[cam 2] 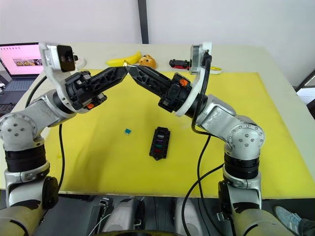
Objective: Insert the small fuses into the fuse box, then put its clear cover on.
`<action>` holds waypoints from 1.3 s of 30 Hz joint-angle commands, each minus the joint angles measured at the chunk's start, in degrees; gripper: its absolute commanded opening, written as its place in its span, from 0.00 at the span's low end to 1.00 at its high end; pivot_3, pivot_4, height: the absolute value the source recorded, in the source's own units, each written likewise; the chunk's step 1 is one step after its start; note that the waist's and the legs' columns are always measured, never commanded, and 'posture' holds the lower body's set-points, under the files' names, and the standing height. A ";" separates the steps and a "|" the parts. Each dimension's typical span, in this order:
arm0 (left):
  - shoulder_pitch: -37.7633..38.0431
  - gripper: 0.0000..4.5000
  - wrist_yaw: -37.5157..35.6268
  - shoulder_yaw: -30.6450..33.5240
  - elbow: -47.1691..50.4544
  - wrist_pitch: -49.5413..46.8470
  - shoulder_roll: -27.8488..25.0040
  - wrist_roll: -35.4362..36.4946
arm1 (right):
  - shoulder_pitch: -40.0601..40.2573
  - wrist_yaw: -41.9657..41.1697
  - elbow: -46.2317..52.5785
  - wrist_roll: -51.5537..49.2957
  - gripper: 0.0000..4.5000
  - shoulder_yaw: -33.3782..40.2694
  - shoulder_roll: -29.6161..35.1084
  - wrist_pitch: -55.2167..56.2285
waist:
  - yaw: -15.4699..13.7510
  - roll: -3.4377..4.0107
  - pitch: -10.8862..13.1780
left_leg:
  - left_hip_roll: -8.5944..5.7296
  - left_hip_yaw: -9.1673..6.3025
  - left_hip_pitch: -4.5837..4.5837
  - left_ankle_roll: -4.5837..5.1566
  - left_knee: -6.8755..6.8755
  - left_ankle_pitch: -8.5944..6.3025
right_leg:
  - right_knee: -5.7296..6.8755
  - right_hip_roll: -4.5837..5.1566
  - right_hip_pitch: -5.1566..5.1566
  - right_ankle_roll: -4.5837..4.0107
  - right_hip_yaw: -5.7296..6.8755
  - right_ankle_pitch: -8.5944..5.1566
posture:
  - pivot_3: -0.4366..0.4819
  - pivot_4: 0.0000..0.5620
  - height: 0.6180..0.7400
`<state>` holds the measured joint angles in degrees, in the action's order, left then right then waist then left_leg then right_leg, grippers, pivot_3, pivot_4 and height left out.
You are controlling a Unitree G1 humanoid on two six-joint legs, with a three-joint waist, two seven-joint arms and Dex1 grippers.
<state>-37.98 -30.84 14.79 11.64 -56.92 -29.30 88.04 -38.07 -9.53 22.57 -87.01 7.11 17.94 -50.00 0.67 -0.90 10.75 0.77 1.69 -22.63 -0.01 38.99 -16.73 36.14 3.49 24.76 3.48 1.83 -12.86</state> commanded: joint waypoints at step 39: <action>11.04 0.99 -42.01 -17.92 3.52 24.95 -27.07 -48.38 | 11.62 -49.51 -6.72 54.24 0.02 -18.10 25.97 29.07 | -0.08 0.00 0.08 | 0.03 0.11 -0.71 0.02 0.11 -0.01 | -0.12 -0.07 0.68 0.02 -0.01 -0.05 | 0.48 0.27 0.98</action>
<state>-27.39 -71.81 -2.60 14.07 -34.98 -56.41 42.38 -26.63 -57.77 15.95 -35.00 -11.07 44.65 -24.46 0.60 -0.90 10.83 0.80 1.81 -23.35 0.01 39.08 -16.74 36.03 3.42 25.46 3.51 1.81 -12.91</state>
